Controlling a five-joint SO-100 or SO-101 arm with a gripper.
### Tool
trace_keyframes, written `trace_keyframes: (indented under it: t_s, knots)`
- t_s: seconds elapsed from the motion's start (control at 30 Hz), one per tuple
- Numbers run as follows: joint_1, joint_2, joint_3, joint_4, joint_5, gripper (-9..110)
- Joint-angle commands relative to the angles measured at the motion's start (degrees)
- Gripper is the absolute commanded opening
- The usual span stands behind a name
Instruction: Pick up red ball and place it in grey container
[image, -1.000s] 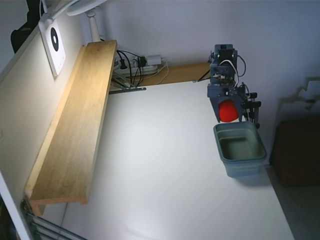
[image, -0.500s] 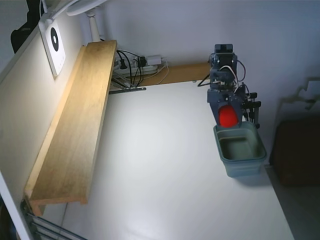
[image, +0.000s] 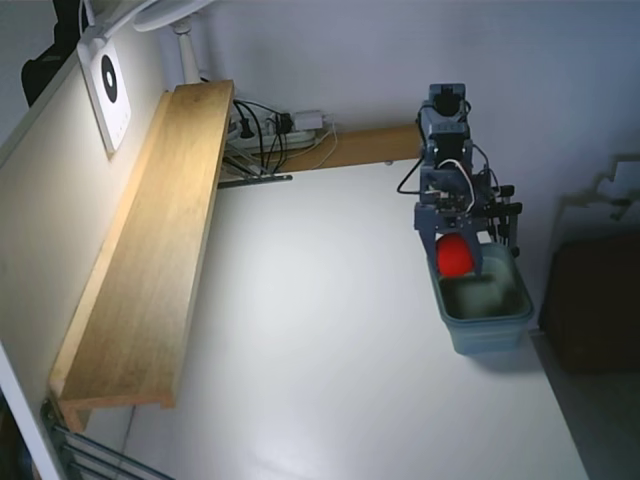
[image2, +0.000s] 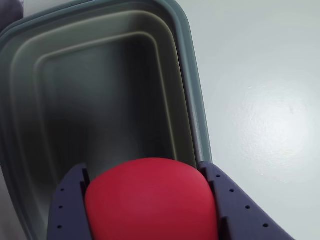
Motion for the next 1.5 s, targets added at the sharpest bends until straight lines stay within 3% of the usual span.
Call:
trace_keyframes:
  t_s: [0.0,0.03,0.07,1.47]
  knots:
    - [0.0,4.1,2.7,-3.4,0.1,23]
    - [0.0,4.2,3.4,-4.0,0.1,23]
    - [0.0,4.3,4.4,-4.9,0.1,38]
    - [1.8,5.1,6.4,-6.1,0.1,37]
